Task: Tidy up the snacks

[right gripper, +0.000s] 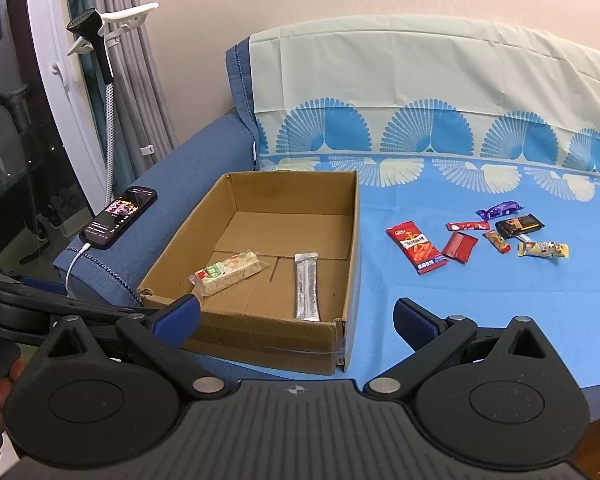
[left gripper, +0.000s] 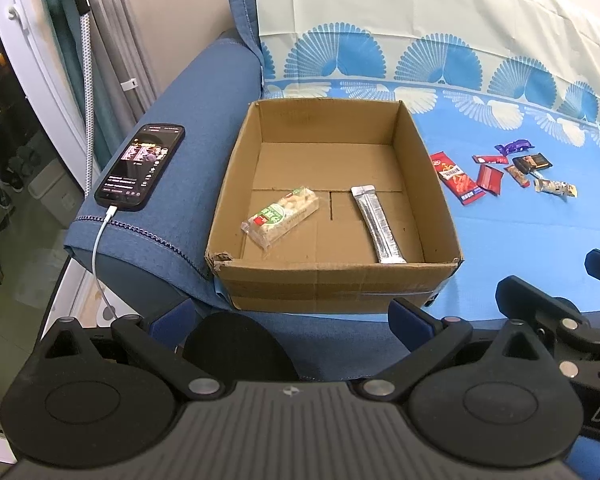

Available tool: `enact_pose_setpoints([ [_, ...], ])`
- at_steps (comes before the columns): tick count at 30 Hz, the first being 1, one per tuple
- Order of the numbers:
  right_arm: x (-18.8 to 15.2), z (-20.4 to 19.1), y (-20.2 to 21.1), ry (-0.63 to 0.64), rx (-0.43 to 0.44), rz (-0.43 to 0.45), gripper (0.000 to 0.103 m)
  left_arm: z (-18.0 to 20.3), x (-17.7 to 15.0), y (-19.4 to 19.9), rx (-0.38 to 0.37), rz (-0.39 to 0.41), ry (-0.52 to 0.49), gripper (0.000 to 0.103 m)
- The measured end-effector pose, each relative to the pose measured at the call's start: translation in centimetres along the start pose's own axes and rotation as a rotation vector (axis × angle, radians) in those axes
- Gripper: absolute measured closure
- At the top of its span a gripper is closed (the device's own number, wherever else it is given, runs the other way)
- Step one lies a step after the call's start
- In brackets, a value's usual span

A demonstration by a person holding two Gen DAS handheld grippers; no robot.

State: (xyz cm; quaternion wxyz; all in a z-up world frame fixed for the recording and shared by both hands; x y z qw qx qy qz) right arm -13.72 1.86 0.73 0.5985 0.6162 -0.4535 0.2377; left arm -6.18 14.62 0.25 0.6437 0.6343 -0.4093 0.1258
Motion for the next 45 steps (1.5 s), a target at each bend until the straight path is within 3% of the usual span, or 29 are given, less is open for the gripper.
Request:
enact_pose_setpoints([
  [11, -0.3, 1.7, -1.1, -0.045, -0.006, -0.015, 0.001, 1.8, 0.8, -1.7, 0.003, -0.039, -0.033, 0.0],
  [19, -0.3, 6.2, -2.3, -0.119, -0.057, -0.028, 0.001, 5.5, 3.0, -4.1, -0.021, -0.077, -0.084, 0.0],
  [25, 0.1, 12.8, -3.5, -0.195, -0.166, -0.02, 0.001, 10.5, 6.4, -6.9, -0.079, -0.113, -0.126, 0.0],
  [33, 1.4, 25.6, -6.8, -0.323, -0.372, 0.02, 0.001, 21.0, 12.3, -13.2, -0.148, -0.101, -0.245, 0.0],
  [37, 1.3, 32.8, -10.3, -0.504, -0.442, 0.025, 0.001, 27.0, 14.5, -18.3, -0.187, -0.107, -0.294, 0.0],
  [45, 0.0, 43.1, -19.7, -0.749, -0.532, 0.035, 0.001, 36.9, 16.0, -31.5, -0.256, -0.229, -0.318, 0.0],
])
Point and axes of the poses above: each gripper's, at about its wrist camera, not at the fingertips, and y roughly against the way its jaws point, z to its right, x to its top, the point moved 4 cm from there along -y, roughly the way its jaws point, and after that the axes turned 7 degrees about z, right-handed, at the moved point
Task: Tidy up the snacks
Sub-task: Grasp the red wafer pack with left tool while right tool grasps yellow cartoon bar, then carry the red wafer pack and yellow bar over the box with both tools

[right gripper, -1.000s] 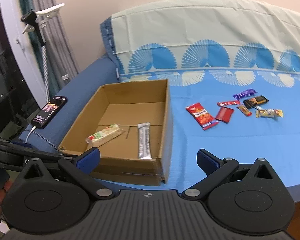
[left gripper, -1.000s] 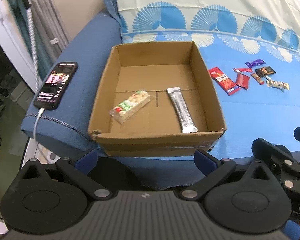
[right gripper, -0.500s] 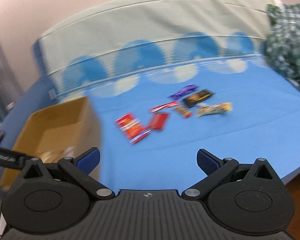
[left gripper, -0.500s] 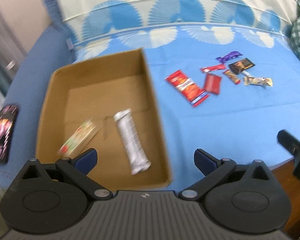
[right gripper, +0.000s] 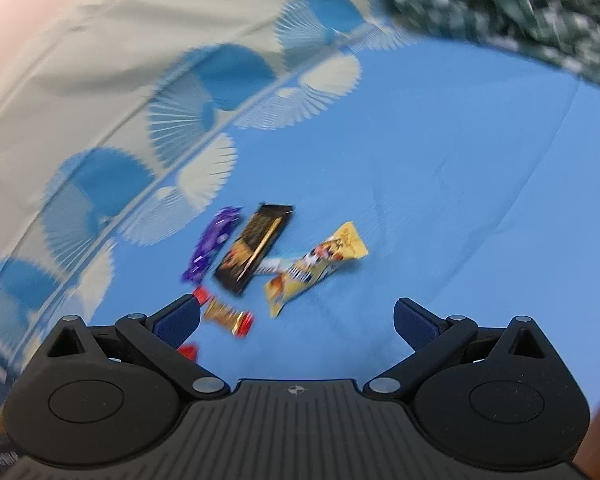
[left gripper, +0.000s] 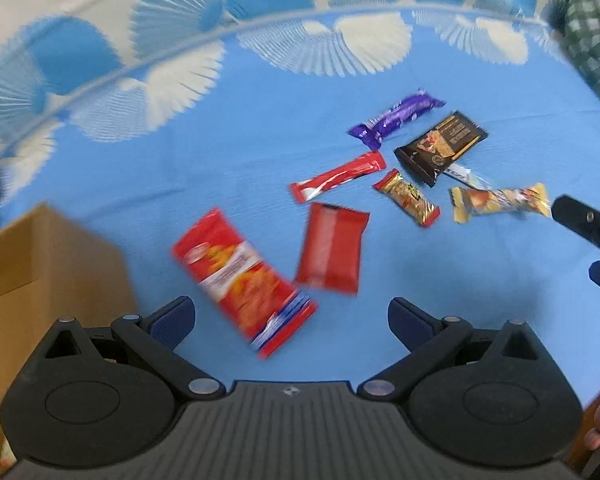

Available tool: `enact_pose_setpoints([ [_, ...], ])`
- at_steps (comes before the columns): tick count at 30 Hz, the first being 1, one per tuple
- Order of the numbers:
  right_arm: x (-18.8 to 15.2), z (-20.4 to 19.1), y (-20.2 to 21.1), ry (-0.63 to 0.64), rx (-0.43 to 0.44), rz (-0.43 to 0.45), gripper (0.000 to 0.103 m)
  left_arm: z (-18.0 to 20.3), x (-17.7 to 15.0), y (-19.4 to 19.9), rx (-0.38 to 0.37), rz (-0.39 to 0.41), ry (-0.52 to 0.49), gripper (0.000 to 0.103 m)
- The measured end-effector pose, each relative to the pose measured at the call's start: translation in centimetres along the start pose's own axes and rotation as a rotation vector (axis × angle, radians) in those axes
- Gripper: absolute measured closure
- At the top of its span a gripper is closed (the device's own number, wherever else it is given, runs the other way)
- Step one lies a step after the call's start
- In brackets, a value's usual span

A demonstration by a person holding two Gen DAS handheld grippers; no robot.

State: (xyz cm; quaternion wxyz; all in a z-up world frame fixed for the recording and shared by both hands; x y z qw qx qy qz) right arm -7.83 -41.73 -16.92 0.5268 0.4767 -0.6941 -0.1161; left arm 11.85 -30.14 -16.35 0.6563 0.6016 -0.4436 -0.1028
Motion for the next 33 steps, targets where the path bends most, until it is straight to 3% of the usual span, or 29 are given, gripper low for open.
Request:
enact_pose_setpoints([
  [7, 0.2, 0.9, -9.8, -0.06, -0.088, -0.058, 0.001, 1.6, 1.8, -9.0, 0.016, -0.082, -0.031, 0.0],
  [10, -0.1, 1.2, -11.7, -0.056, -0.119, -0.052, 0.0, 1.4, 1.7, -11.3, 0.025, -0.125, -0.021, 0.0],
  [13, -0.5, 0.6, -11.9, 0.004, -0.117, -0.027, 0.001, 1.3, 1.8, -11.3, 0.018, -0.102, -0.006, 0.0],
  [14, -0.6, 0.5, -11.9, 0.022, -0.12, -0.02, 0.005, 1.4, 1.8, -11.3, 0.02, -0.099, -0.01, 0.0],
  [15, -0.9, 0.3, -11.7, 0.055, -0.141, -0.007, 0.021, 1.6, 1.8, -11.1, 0.016, -0.089, -0.018, 0.009],
  [16, -1.0, 0.2, -11.6, 0.087, -0.159, 0.007, 0.049, 1.8, 1.8, -10.8, -0.014, -0.08, -0.022, 0.02],
  [17, -1.1, 0.2, -11.3, 0.117, -0.157, 0.019, 0.065, 2.1, 1.8, -10.3, -0.07, -0.074, -0.012, 0.055],
  [18, -1.2, 0.3, -11.1, 0.119, -0.135, 0.014, 0.081, 2.4, 2.0, -9.8, -0.087, -0.072, -0.009, 0.056],
  [19, -1.2, 0.5, -11.0, 0.107, -0.119, -0.001, 0.088, 2.6, 2.0, -9.2, -0.076, -0.062, -0.021, 0.057],
  [22, -1.1, 1.2, -10.2, 0.101, -0.099, -0.031, 0.091, 3.0, 1.6, -7.1, -0.09, 0.008, -0.069, 0.057],
  [24, -1.1, 1.9, -8.7, 0.08, -0.09, -0.036, 0.091, 2.8, 1.2, -5.3, -0.13, 0.015, -0.045, 0.057],
  [33, -1.7, 2.0, 3.0, 0.163, 0.007, 0.039, 0.091, 0.9, -3.5, 8.3, -0.2, 0.15, 0.012, 0.057],
])
Point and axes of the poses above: each gripper's, at about its wrist camera, not at the fingertips, and y roughly against the way its jaws point, z to its right, x to its top, the point moved 4 cm from there along -y, roughly the way its jaws point, and after that the axes turned 7 degrees about z, right-handed, at the moved point
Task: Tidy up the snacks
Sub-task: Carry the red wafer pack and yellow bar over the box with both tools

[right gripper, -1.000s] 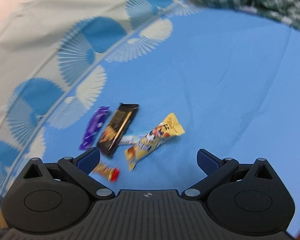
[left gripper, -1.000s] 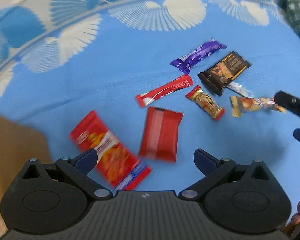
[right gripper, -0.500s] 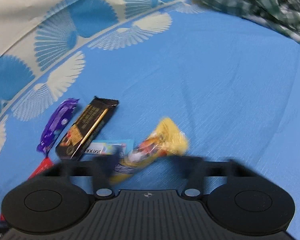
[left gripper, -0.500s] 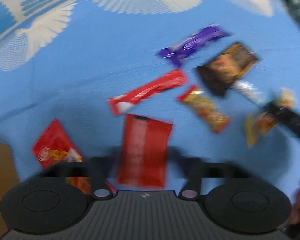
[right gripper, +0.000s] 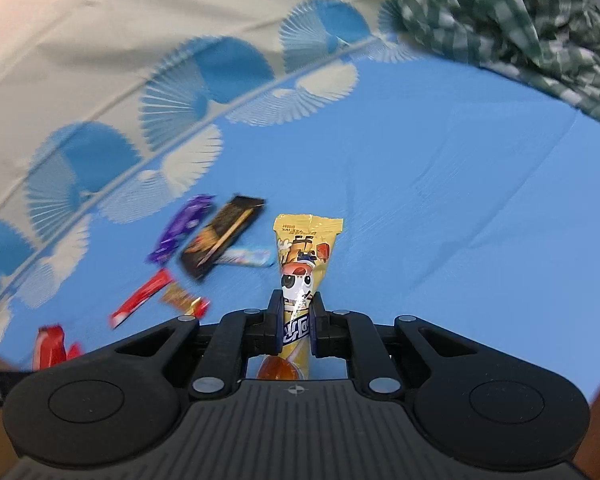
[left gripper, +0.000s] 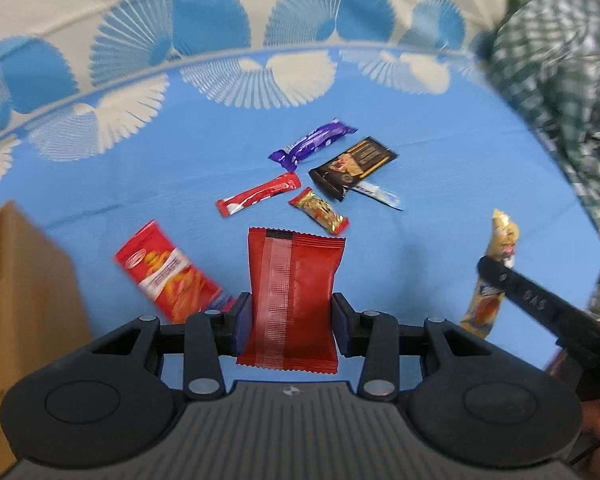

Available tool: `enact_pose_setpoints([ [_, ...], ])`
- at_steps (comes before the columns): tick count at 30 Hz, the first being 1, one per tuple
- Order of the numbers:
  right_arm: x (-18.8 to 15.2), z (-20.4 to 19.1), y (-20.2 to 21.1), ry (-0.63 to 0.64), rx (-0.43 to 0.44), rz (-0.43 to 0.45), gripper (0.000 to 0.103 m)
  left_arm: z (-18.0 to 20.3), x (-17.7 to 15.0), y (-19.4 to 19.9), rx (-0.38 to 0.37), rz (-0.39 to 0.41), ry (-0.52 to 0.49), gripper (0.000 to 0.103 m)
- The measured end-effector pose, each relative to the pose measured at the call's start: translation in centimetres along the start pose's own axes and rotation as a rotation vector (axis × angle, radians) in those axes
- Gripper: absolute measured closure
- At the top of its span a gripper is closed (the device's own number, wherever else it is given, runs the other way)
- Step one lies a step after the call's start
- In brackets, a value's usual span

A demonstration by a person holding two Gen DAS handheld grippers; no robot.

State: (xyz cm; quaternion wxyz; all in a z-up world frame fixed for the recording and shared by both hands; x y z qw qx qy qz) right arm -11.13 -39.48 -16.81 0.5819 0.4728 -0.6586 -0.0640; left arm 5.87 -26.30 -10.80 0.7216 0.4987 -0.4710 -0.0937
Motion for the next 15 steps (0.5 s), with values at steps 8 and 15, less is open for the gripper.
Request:
enact_pose_setpoints([
  [8, -3.0, -4.6, 12.3, 0.123, 0.177, 0.011, 0.091, -2.9, -6.6, 13.8, 0.058, 0.09, 0.036, 0.057],
  [15, -7.0, -9.7, 21.4, 0.207, 0.349, -0.024, 0.091, -7.6, -13.0, 23.0, 0.176, 0.144, 0.091, 0.057],
])
Point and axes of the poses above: each gripper's, at about its wrist camera, not at the fingertips, and y roughly against the way its jaws point, z to its right, x to its top, the point moved 4 cm from there along -y, roughly the way its jaws point, and after that the axes turned 7 degrees about z, right-handed, at the moved point
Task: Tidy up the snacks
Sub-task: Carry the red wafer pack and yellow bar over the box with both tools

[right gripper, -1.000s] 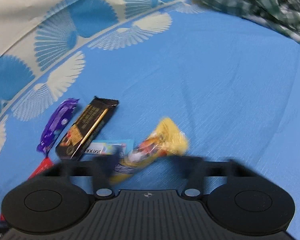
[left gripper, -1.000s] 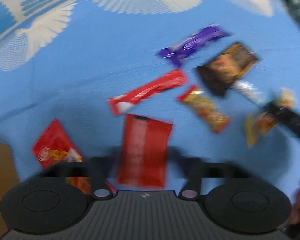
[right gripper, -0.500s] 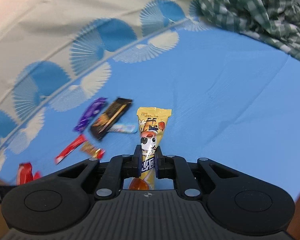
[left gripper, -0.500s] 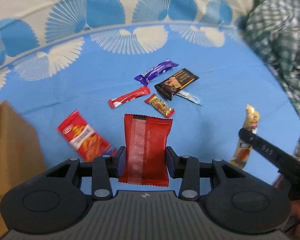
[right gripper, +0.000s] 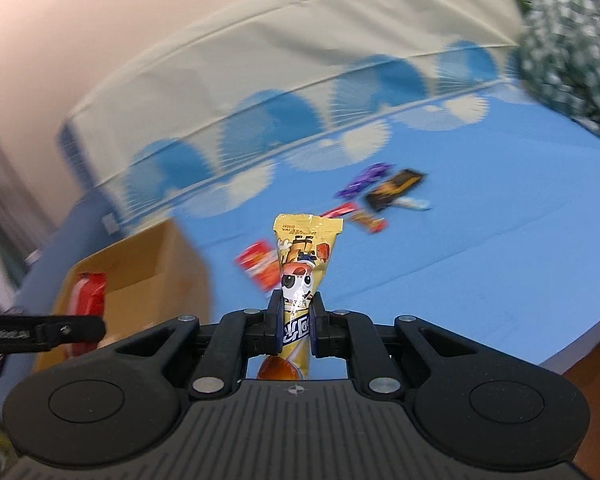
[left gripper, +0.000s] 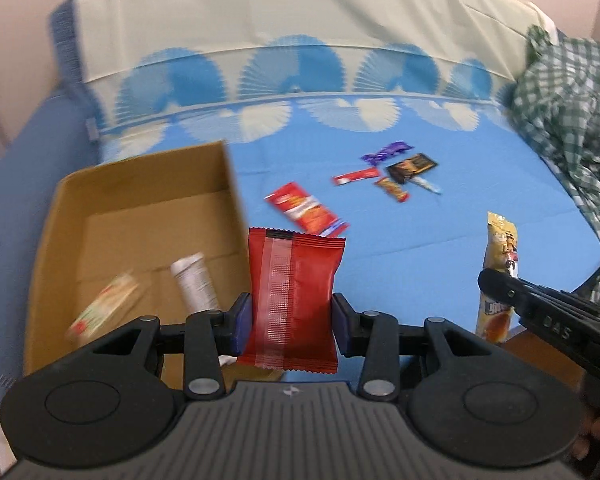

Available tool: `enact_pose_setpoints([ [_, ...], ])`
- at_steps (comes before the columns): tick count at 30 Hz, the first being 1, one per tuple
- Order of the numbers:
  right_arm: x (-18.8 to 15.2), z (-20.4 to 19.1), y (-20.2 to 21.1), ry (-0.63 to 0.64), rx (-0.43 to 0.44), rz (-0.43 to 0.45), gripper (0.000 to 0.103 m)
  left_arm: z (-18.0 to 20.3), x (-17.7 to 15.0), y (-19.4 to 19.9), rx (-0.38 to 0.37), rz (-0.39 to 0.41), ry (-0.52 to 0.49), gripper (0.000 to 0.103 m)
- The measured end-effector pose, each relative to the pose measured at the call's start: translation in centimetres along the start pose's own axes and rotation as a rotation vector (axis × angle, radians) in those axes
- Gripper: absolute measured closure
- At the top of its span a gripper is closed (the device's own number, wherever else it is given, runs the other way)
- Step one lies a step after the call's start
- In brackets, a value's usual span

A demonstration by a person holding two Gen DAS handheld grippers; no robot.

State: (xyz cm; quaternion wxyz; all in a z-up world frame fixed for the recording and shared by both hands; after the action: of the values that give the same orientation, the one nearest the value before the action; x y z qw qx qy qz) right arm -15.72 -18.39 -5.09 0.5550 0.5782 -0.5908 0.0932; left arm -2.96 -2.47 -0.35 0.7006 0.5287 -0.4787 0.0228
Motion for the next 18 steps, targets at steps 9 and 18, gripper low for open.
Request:
enact_pose_setpoints([
  [9, -5.0, -9.8, 5.1, 0.106, 0.191, -0.082, 0.091, -5.7, -5.9, 7.6, 0.072, 0.051, 0.095, 0.057],
  [18, -6.1, -13.3, 8.4, 0.182, 0.217, -0.059, 0.091, -7.4, -8.4, 11.2, 0.045, 0.112, 0.154, 0.057],
])
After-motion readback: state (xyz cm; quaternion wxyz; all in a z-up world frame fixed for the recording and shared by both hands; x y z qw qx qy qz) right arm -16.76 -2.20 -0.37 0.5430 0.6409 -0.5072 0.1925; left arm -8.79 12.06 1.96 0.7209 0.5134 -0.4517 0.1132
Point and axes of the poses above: each gripper's, at about its wrist camera, not at the fingertips, and y roughly against the way its jaws point, z to its right, x to its top, the point moved 4 cm from there along -y, roughly the way its jaws point, and after that the axes turned 7 degrees about z, right-handed, at the moved point
